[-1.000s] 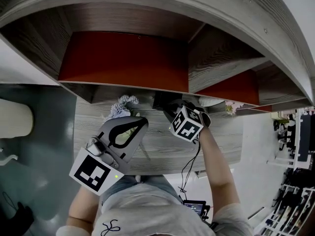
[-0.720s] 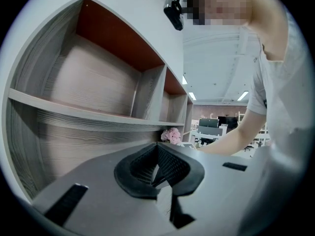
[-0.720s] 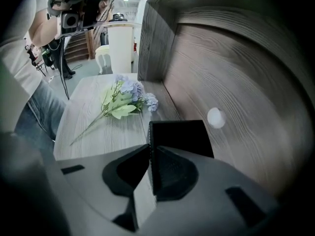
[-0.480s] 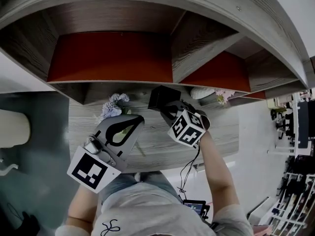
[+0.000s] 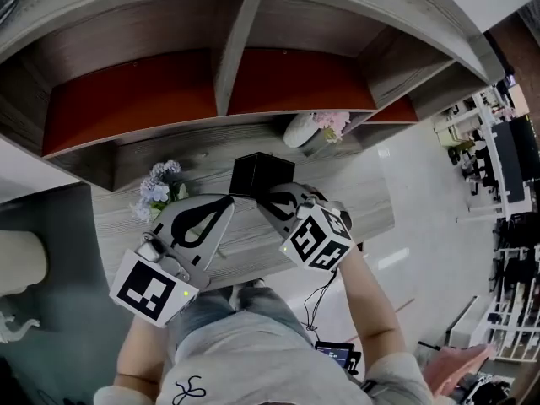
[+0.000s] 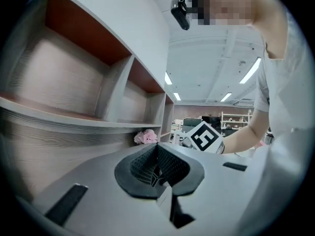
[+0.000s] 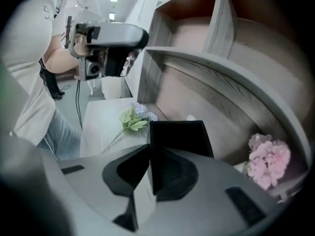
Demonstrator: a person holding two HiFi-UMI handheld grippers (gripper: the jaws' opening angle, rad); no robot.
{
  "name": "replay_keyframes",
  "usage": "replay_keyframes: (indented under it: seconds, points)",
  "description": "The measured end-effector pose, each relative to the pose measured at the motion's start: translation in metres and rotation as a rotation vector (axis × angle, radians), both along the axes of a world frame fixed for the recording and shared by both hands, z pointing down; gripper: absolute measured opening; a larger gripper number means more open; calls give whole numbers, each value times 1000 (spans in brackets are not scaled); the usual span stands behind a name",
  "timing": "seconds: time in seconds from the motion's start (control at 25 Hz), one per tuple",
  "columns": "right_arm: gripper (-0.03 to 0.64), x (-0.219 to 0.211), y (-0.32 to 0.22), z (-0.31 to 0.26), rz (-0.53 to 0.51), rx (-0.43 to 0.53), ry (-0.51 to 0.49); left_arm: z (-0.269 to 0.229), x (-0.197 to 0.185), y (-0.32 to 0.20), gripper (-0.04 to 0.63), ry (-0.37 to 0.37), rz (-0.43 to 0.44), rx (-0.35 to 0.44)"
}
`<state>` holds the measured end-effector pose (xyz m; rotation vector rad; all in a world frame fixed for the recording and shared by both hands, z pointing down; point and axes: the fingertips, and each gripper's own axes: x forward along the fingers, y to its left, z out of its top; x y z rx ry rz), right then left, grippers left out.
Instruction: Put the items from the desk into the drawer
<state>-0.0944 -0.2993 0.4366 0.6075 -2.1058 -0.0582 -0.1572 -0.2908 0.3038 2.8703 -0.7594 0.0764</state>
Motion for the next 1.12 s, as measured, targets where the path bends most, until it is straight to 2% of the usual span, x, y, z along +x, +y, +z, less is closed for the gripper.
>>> replay_keyframes:
  seconds: [0.32,0.44,0.6,1.12]
  points:
    - [46,47,63,-55,99,114,-99,-12,57,44,9,0,82,45]
    - [46,64,90,-68,123,147,-119,-17,78,66,9,8,102,77]
    - [46,89,123,-78,146,182,-137,-20,109,101,9,3,130,83]
    - [44,148,218,-89,139,248,-228,-20,176,206,9,-28,95,118]
